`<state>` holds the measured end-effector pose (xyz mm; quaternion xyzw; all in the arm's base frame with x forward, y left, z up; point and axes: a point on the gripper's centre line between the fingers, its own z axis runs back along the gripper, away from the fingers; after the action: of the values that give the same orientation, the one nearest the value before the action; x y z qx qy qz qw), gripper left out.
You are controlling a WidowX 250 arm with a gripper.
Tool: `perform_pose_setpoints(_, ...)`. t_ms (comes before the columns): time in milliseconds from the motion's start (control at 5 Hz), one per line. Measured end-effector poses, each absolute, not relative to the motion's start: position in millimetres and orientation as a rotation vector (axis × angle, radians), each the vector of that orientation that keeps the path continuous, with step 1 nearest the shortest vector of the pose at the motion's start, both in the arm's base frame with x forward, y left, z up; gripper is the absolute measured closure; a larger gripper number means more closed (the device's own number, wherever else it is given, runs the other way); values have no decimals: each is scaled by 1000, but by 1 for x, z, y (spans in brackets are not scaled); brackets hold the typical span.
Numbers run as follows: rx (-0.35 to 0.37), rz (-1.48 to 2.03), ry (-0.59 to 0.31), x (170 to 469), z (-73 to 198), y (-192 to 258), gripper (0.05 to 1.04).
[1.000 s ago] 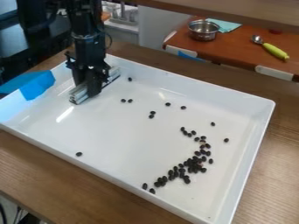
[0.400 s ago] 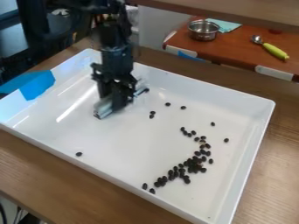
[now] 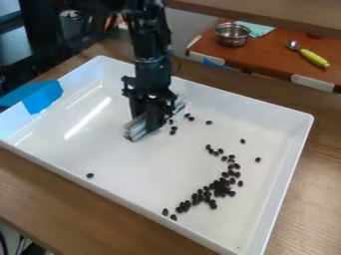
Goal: Sweep into pile
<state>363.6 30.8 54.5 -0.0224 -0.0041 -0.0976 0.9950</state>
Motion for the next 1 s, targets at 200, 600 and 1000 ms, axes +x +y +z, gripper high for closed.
perform_pose_setpoints(200, -47, -233, -21, 367, 54, 11, 700)
perform_pose_setpoints(600, -42, -308, -48, 367, 53, -13, 700)
perform_pose_setpoints(1000, -37, -464, -88, 367, 52, -50, 700)
